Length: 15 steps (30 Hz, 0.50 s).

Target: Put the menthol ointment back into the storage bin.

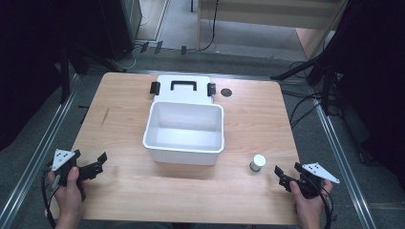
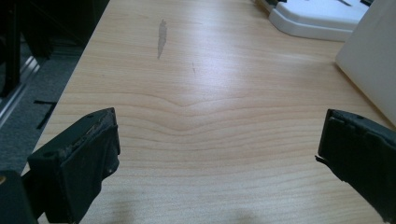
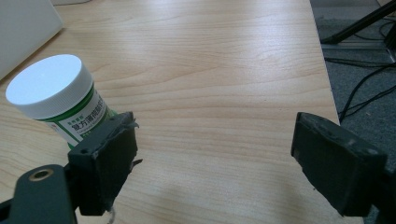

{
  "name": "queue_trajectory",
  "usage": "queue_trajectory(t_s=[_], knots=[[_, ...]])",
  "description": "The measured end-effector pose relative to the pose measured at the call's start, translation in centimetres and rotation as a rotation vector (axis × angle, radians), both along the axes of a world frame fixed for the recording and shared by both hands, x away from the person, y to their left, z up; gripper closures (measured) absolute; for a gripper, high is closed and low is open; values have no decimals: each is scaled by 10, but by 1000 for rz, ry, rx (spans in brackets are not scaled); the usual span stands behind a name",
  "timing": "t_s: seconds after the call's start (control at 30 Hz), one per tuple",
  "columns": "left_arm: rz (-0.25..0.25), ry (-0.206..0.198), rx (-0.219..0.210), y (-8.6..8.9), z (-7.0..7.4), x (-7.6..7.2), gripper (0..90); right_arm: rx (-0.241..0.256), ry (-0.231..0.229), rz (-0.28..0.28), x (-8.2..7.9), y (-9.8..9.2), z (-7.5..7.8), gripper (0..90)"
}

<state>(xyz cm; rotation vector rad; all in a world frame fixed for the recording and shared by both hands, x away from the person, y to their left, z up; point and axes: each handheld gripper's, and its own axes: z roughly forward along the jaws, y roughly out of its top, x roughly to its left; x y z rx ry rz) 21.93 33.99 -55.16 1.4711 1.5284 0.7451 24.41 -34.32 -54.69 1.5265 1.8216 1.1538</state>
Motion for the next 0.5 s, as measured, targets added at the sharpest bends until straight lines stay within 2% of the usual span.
queue_trajectory(t_s=[0.03,0.13,0.17,0.23,0.37,0.4,0.43,0.47,0.5], knots=[[1,-4,-14,1,0,1,0,-1,6,7,0,0,0,150],[1,-8,-10,1,0,1,0,-11,8,16,1,1,0,157],[-3,-9,-5,1,0,0,0,-12,26,29,2,1,0,159],[1,-22,-1,0,0,-1,0,-14,34,27,2,2,0,163],[4,-22,0,0,0,-1,0,-35,52,39,1,2,5,181],[-1,-19,3,0,0,-1,0,-38,64,48,1,2,9,181],[-9,-17,5,-1,0,0,0,-27,94,84,0,-1,18,181],[-9,-17,5,-1,0,0,0,-27,94,84,0,-1,18,181],[-11,-17,8,-1,0,0,0,17,154,150,1,-4,27,175]])
